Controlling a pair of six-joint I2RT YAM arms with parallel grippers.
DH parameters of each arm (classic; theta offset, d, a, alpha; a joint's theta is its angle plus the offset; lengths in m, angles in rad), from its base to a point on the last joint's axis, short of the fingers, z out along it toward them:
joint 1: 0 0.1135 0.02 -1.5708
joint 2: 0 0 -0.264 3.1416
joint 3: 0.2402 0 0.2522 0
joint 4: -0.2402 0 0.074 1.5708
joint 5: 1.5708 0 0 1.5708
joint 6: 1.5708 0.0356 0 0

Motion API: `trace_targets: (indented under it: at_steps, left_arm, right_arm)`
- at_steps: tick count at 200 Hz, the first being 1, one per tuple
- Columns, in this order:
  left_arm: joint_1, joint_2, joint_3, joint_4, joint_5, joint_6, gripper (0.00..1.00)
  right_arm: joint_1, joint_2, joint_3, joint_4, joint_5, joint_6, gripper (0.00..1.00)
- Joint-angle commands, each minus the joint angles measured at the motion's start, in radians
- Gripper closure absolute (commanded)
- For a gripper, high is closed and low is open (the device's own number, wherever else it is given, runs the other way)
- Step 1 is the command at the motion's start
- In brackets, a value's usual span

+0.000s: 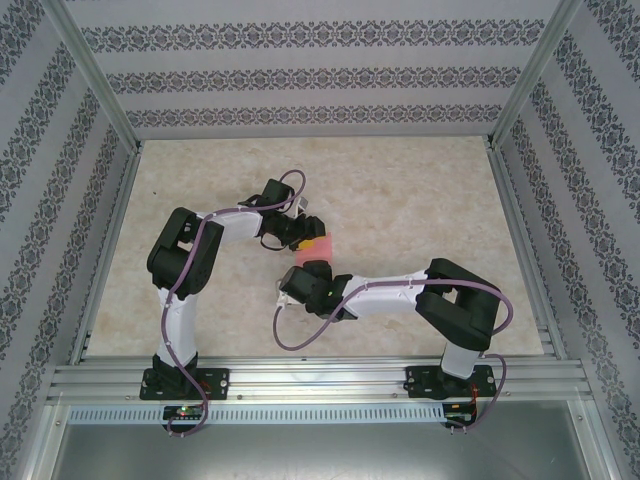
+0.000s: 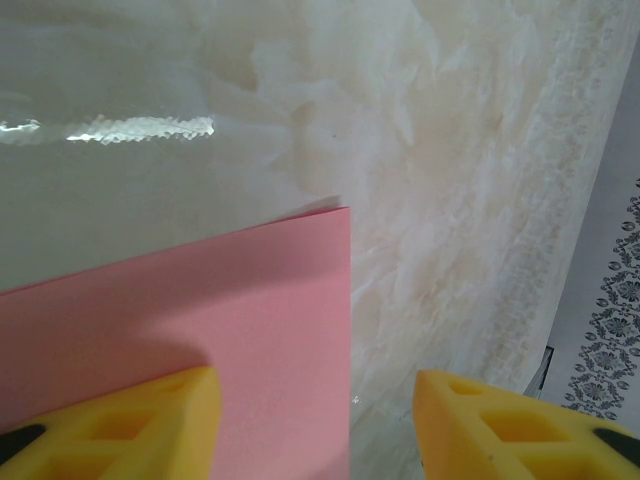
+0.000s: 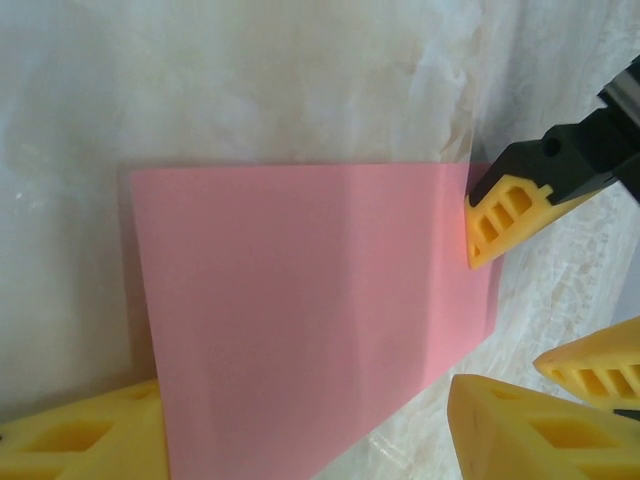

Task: Fold a paper plane with a square sheet of paper (fold left side to right side)
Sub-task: Third fold the triangle at the center of the table.

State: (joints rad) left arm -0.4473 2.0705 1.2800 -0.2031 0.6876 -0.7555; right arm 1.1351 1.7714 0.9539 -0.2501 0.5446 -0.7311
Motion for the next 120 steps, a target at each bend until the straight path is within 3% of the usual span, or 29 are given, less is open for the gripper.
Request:
trace_targets:
  at_steps: [1, 90, 120]
  left_arm:
    - [-0.009, 0.033, -0.021, -0.001, -0.004, 0.018, 0.45]
    - [-0.008, 0.038, -0.021, 0.002, -0.001, 0.017, 0.45]
    - [-0.008, 0.043, -0.021, 0.000, 0.000, 0.019, 0.51]
  right_arm:
    - [0.020, 0.024, 0.045, 0.018, -0.021, 0.024, 0.34]
    - [0.046, 0.068, 0.087, 0.021, -0.041, 0.051, 0.37]
    - [0.041, 0.046, 0.059, 0.021, -0.028, 0.052, 0.37]
